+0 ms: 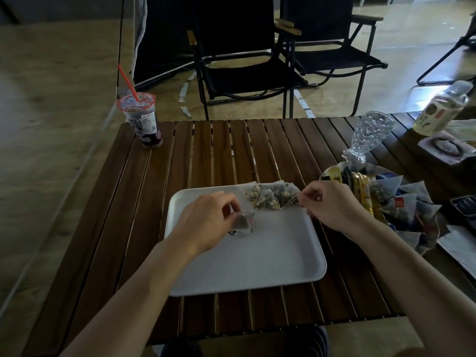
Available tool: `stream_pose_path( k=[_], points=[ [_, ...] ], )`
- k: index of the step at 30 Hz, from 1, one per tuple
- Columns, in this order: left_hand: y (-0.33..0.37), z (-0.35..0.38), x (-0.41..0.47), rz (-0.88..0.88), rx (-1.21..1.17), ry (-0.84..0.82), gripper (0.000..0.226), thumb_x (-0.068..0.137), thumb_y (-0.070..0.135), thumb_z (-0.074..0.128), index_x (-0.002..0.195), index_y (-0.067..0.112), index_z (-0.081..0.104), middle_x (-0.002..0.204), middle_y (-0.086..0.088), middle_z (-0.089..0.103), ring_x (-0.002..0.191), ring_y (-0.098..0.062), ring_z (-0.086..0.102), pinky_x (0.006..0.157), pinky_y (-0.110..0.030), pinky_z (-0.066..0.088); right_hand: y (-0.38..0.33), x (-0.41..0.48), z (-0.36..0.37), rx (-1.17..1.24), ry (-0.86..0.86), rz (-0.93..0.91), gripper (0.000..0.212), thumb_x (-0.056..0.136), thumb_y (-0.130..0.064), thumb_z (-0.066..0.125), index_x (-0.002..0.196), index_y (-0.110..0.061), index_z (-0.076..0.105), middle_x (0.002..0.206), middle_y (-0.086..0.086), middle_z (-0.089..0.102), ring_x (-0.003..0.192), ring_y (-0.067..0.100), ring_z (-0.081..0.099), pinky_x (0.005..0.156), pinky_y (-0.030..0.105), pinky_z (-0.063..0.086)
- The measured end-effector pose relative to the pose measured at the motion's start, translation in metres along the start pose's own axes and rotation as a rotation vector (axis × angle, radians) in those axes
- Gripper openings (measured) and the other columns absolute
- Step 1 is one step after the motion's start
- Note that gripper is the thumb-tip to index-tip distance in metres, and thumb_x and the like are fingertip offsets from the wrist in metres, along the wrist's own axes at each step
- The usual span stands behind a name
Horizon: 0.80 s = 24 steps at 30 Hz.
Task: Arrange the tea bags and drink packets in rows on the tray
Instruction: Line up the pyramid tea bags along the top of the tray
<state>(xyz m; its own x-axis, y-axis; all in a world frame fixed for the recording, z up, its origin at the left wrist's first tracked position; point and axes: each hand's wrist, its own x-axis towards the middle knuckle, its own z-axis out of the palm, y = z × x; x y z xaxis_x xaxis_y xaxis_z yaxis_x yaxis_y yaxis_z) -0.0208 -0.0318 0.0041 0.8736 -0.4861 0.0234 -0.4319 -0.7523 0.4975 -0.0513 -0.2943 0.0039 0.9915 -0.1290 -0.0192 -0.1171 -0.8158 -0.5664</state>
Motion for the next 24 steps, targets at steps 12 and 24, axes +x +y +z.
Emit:
stream_pose_path(
  k=[12, 24],
  points=[
    [-0.02, 0.004, 0.002, -0.014, 0.177, 0.089, 0.049, 0.083, 0.031, 0.075, 0.126, 0.028, 0.05, 0.121, 0.011, 0.045, 0.098, -0.005, 0.05, 0.062, -0.007, 0.032, 0.002, 0.001, 0.002, -0.013, -0.024, -0.023, 0.012, 0.094, -0.026, 0.063, 0.096, -0.018, 0.071, 0.074, -0.014, 0.064, 0.073, 0.001, 0.061, 0.068, 0.016, 0.043],
    [-0.03, 0.019, 0.011, -0.204, -0.081, 0.077, 0.014, 0.088, 0.034, 0.069, 0.091, 0.024, 0.06, 0.09, 0.007, 0.061, 0.078, -0.008, 0.058, 0.07, -0.028, 0.053, 0.004, 0.002, 0.002, -0.025, -0.054, -0.036, 0.013, 0.095, -0.026, 0.062, 0.098, -0.018, 0.072, 0.073, -0.017, 0.061, 0.074, 0.0, 0.061, 0.062, 0.012, 0.042]
  ],
)
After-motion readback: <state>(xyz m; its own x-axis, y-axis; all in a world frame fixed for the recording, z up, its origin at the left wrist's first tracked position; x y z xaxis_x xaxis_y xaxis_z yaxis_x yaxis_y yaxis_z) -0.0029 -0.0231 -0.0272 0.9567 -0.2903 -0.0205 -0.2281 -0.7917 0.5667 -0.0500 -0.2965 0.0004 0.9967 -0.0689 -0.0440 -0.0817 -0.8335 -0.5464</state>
